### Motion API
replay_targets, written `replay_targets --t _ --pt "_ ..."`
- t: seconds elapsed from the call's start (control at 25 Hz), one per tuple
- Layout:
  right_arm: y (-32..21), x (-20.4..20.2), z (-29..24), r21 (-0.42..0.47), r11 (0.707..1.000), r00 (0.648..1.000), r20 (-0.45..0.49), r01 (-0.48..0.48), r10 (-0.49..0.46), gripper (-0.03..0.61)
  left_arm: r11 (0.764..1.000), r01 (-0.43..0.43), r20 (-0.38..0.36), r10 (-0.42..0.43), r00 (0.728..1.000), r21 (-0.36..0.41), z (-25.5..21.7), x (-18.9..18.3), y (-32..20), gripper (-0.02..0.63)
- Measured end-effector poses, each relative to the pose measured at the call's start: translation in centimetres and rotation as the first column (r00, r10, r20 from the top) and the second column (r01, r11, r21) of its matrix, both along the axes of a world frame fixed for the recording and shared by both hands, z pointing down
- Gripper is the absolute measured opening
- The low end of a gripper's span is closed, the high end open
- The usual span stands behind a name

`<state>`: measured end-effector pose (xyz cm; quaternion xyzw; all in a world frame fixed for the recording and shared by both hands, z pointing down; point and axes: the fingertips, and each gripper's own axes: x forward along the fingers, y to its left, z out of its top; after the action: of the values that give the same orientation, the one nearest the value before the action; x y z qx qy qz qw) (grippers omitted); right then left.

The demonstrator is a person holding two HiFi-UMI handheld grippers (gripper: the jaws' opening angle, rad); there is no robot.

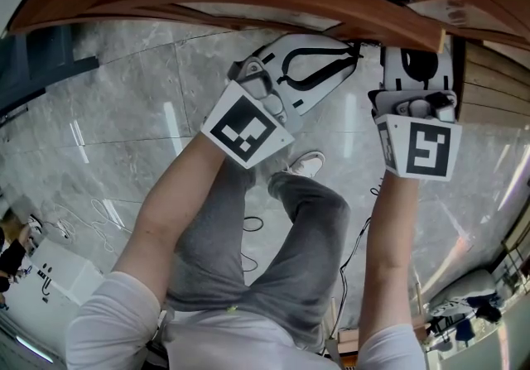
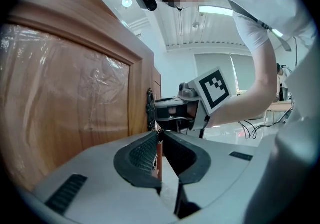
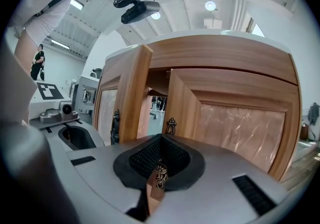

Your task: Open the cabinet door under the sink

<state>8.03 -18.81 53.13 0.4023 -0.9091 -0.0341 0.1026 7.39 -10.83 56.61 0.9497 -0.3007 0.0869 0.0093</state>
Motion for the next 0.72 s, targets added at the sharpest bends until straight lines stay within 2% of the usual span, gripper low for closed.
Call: replay_targets --t 0.08,0.28,0.52,0.72 --pt "0.0 0.0 0.1 -0.003 1.0 1.0 0.0 0.008 -0.008 0.031 1.0 0.0 -0.004 0.0 1.0 -0.007 0.1 0.0 0.1 0.043" --pt "0.9 0.1 0.1 -0.032 0.999 0.997 0.071 0.014 -0.012 0.031 1.0 0.008 -0.003 -0.008 1.0 -0.022 0.2 -0.1 0.4 0.043" --pt "1.8 -0.3 0.0 -0.025 0.999 0.998 0.044 0.048 -0.047 0.03 1.0 0.012 -0.001 -0.012 1.0 -0.022 0.1 -0.4 1.0 0.043" --pt "2.7 -0.5 -0.3 -0.027 0.997 0.995 0.075 0.067 -0.065 0.031 1.0 0.003 0.009 -0.002 1.0 -0.031 0.0 -0.5 1.9 0.043"
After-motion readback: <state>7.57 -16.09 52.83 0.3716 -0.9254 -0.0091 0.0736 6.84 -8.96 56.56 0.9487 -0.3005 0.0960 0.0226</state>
